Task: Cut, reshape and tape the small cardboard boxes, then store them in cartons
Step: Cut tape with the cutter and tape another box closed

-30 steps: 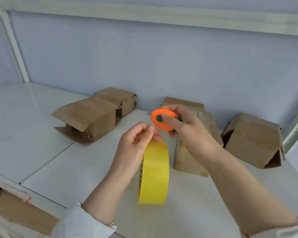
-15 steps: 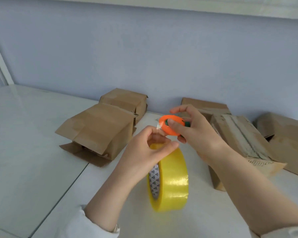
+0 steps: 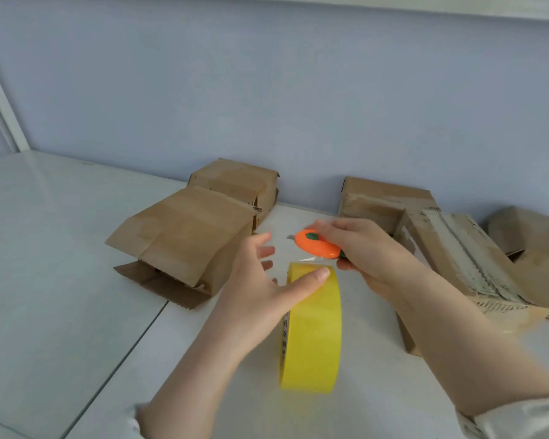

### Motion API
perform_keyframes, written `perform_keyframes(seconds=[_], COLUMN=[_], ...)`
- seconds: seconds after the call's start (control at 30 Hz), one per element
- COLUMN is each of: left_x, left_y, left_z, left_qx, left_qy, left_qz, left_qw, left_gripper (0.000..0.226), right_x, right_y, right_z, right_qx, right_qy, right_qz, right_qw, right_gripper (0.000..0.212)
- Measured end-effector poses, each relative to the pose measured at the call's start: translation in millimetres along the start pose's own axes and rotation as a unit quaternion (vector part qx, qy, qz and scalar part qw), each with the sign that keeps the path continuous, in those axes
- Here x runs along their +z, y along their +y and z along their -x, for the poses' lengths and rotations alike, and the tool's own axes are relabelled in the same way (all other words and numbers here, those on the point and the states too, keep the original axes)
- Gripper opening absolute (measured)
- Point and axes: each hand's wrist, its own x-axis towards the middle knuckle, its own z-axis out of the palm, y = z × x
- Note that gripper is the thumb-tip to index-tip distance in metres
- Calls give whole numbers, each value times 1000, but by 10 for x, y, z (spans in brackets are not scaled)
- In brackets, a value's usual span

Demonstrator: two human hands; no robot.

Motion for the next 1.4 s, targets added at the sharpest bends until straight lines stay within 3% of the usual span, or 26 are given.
perform_keyframes(seconds=[0.1,0.17,0.27,0.33,0.43,0.5,0.6,0.73,0.9,1.0,1.1,1.23,1.3,1.4], left_x=[24,18,18,61,298,566,1158,1569,1654,1627,1511,1399,1395,1468], left_y=[42,100,214,329,435,484,549,384,268,297,341,297,232,196], left_z=[-45,-80,-210,-276,-300,-242,-160,-201,-240,-169,-32,-6,-5,83], left_qx=[63,116,177,175,215,284,358,317,288,223,157,71,34,39], left_qy=[81,100,73,29,27,18,-88,-162,-160,-197,-211,-99,-114,-129], left_qz=[-93,-159,-257,-335,-374,-301,-270,-261,-219,-161,-75,-41,-26,12], left_qw=[990,975,947,925,902,910,890,897,918,941,962,992,993,991], left_gripper=[73,51,19,11,14,23,52,74,92,108,109,83,69,48], right_x=[41,-5,-322,-702,-1227,-1344,-1341,-1353,-1462,-1486,-1605,-1824,-1877,-1887], right_y=[78,137,126,199,529,811,1141,1337,1380,1344,1335,1406,1524,1729], right_z=[-56,-30,161,448,755,741,665,647,618,635,804,1240,1410,1562], right_qx=[87,83,-29,-118,-212,-246,-295,-356,-375,-352,-336,-294,-267,-202], right_qy=[-9,-3,82,157,253,243,220,225,164,131,93,62,68,81], right_qz=[95,99,83,113,178,191,217,285,402,372,242,7,-76,-131], right_qw=[992,992,993,974,927,919,904,861,819,849,905,954,958,967], right_gripper=[47,55,56,38,24,27,35,54,61,66,58,44,40,58])
